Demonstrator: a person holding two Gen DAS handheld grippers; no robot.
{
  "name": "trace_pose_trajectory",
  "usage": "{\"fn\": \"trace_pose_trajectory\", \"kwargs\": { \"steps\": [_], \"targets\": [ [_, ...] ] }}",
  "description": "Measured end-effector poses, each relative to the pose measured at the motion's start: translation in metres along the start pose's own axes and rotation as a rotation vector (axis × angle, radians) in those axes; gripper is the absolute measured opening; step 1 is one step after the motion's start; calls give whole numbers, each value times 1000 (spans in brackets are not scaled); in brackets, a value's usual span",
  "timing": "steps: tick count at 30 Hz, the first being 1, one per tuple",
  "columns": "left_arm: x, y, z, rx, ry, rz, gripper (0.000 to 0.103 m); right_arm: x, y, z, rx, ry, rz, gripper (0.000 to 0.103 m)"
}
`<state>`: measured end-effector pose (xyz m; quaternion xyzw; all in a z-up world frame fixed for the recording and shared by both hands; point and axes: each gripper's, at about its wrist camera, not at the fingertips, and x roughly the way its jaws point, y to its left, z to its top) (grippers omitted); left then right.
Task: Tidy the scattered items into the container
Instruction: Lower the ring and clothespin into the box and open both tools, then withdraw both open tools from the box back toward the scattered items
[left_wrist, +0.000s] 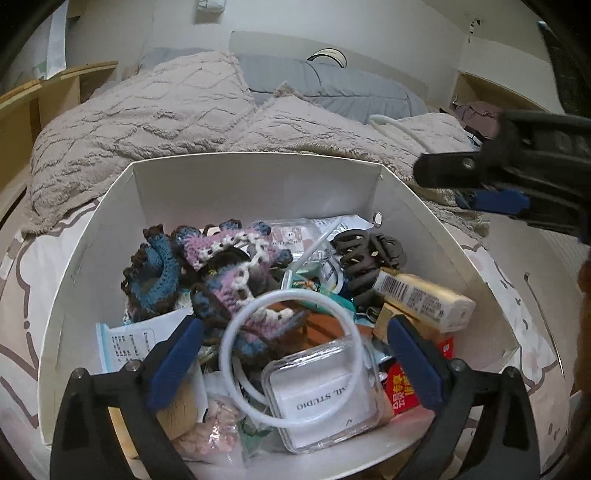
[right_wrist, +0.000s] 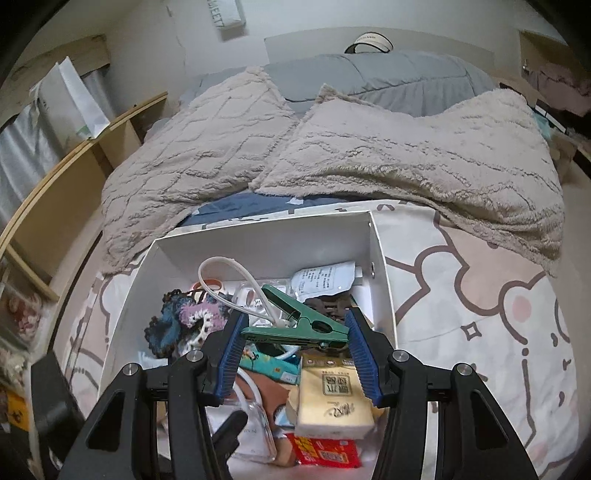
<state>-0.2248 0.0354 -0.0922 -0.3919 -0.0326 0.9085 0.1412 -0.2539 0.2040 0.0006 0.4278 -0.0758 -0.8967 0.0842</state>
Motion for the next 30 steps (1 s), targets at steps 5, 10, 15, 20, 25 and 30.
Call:
{"fn": "trace_pose_trajectory", "kwargs": {
  "steps": [5, 10, 15, 20, 25, 30],
  "targets": [
    [-13, 6, -3, -4, -13, -10, 101, 19, 4, 0, -4, 59, 0, 55],
    [-28, 9, -8, 39, -41, -3, 101, 37, 19, -5, -111, 145, -6, 55],
    [-36, 19, -11, 15, -45, -14, 101, 51, 21, -11, -146, 226, -7, 55],
    [-43, 24, -16, 17, -51, -14, 101, 58, 24, -15, -162, 263, 14, 55],
    [-48, 29, -17, -3, -56, -19, 101, 53, 23, -11, -130, 217, 23, 94],
    [-52, 31, -16, -27, -63, -33, 101, 44, 23, -6, -105, 170, 45, 94]
  ]
}}
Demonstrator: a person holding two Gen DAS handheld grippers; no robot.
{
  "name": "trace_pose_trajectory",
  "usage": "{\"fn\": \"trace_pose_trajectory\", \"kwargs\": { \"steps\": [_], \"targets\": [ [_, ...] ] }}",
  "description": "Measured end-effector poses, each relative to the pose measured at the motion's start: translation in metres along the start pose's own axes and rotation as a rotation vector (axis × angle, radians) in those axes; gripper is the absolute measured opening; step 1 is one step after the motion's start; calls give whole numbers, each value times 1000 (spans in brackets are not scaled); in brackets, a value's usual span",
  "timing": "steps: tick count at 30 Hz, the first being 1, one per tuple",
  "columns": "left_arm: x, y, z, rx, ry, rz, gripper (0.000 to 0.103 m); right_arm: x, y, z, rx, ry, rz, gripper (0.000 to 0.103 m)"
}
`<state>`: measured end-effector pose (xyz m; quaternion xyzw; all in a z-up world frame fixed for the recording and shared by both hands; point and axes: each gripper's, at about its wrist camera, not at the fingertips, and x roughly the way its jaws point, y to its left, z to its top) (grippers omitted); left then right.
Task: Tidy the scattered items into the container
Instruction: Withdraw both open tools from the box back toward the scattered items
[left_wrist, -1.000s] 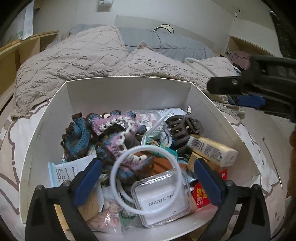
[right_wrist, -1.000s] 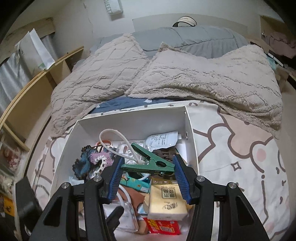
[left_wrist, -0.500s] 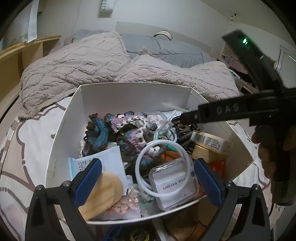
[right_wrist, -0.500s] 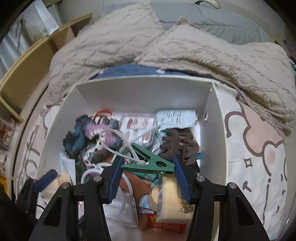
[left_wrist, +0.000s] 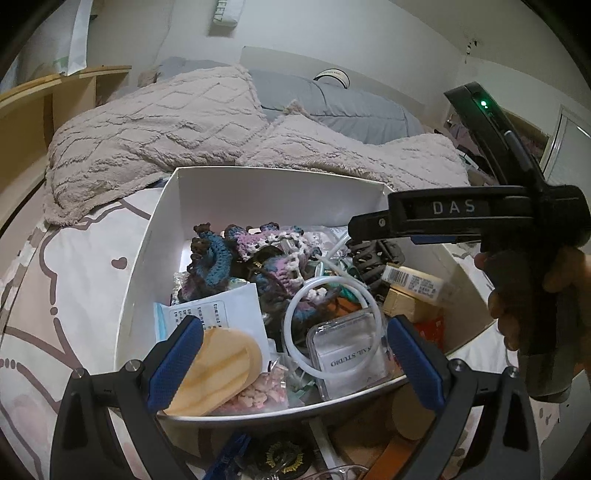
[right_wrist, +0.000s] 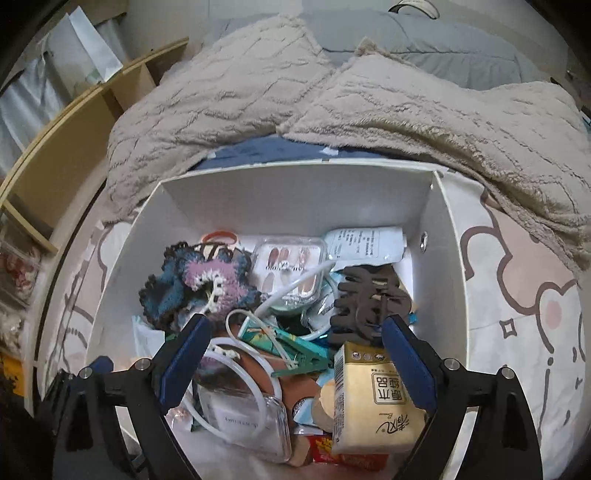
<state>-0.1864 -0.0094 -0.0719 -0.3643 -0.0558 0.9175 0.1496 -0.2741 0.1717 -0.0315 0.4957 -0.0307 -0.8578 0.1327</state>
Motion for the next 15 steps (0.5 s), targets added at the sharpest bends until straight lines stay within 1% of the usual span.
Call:
{"fn": "trace_pose_trajectory", "kwargs": {
  "steps": [3, 6, 15],
  "targets": [
    [-1, -2, 0, 4, 0, -5, 101, -2, 0, 1, 10, -6, -1, 95],
    [-2, -4, 1, 13, -6, 0, 101, -3, 1, -1, 12, -3, 1, 101],
    [-7, 1, 0, 3, -14, 10, 101, -16, 4, -9, -11, -46, -14, 101]
  ]
}}
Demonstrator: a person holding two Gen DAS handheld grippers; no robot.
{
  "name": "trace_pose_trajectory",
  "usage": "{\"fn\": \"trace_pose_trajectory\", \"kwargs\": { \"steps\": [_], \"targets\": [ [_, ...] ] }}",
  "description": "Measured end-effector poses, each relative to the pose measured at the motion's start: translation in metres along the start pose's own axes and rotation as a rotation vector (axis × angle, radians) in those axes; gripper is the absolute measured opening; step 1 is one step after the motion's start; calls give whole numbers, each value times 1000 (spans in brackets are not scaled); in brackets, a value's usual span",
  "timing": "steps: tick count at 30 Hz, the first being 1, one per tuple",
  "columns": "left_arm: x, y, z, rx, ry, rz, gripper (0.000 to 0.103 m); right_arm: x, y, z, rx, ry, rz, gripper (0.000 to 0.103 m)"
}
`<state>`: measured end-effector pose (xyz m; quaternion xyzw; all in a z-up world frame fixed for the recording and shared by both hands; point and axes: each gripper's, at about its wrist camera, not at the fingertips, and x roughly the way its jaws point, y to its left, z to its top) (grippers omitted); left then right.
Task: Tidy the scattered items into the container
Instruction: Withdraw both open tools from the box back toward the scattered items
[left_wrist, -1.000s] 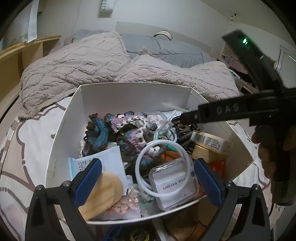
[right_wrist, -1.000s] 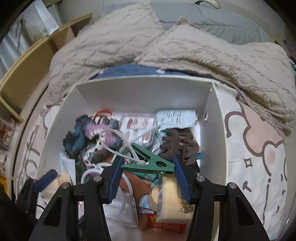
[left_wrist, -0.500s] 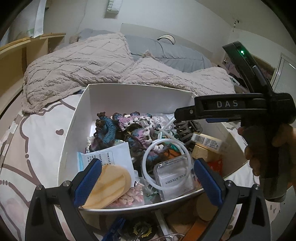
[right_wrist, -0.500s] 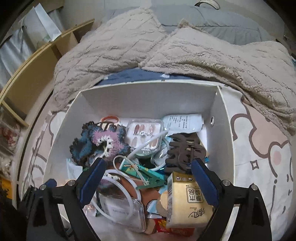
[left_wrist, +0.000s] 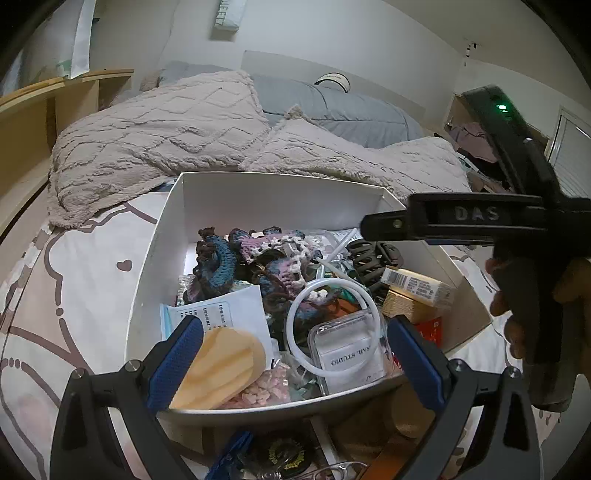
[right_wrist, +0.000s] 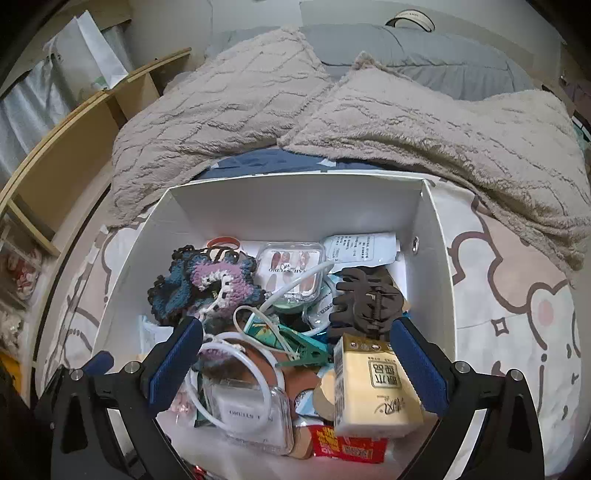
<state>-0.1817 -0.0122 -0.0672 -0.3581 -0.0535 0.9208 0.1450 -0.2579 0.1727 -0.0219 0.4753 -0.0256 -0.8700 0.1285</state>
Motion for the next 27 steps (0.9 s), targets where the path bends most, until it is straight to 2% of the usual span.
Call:
{"fn": "trace_pose_trajectory", "kwargs": {
  "steps": [13, 19, 27],
  "targets": [
    [-21, 2, 6, 1, -45, 23, 101, -37, -2, -15, -27, -134, -9, 103],
    [-31, 2, 9, 10, -61, 35, 101, -50, -6, -24, -36, -150, 2, 103],
    [-41, 1, 11, 16, -68, 34, 101, -72, -3, -49, -105, -169, -43, 103]
  ]
}}
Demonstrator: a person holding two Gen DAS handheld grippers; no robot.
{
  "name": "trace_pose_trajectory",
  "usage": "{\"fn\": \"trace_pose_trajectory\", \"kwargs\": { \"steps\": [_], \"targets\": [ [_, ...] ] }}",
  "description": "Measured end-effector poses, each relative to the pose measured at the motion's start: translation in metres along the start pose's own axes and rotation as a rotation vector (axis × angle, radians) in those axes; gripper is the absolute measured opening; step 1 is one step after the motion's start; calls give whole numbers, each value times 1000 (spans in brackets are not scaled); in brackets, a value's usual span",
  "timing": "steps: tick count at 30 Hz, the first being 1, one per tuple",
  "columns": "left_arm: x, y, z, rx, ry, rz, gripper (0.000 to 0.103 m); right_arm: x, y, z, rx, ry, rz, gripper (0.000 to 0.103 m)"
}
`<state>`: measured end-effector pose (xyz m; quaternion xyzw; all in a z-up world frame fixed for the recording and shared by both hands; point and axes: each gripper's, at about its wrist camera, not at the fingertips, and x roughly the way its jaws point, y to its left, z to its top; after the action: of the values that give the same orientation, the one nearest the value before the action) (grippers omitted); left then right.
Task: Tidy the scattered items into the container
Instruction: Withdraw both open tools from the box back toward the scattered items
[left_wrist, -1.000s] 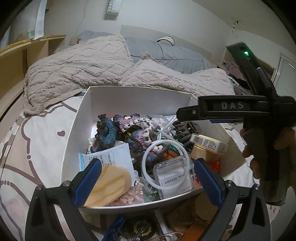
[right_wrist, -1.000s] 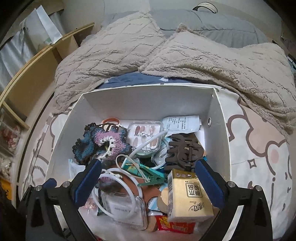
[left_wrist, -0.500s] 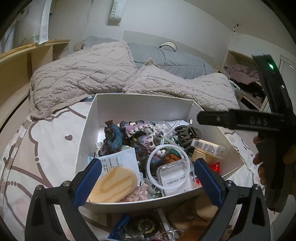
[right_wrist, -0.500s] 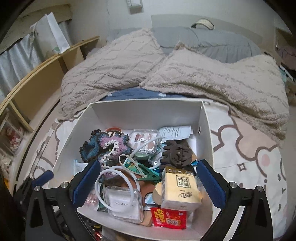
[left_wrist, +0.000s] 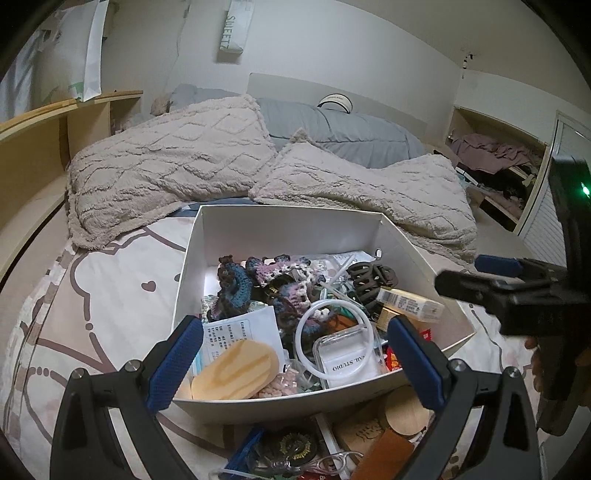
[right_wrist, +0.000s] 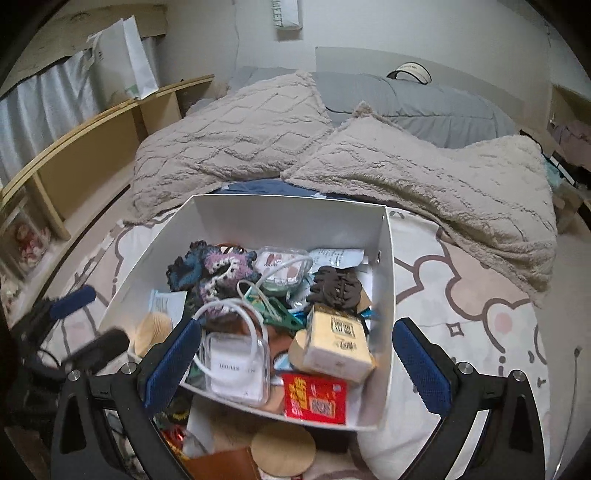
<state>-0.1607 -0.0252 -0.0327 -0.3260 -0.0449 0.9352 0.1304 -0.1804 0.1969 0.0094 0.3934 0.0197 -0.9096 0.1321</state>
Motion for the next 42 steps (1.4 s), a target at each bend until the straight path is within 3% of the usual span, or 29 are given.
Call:
{"fn": "trace_pose_trajectory", "kwargs": {
  "steps": [11, 23, 42],
  "targets": [
    [-24, -13, 3, 29, -18, -34, 101, -41, -1, -11, -4, -82, 25, 103],
    [-58, -22, 3, 74, -58, -11, 101, -77, 0, -31, -15, -128, 7, 103],
    [-92, -15, -31, 31, -103, -6, 101, -108, -24, -79, 22, -159, -5, 103]
  ]
}}
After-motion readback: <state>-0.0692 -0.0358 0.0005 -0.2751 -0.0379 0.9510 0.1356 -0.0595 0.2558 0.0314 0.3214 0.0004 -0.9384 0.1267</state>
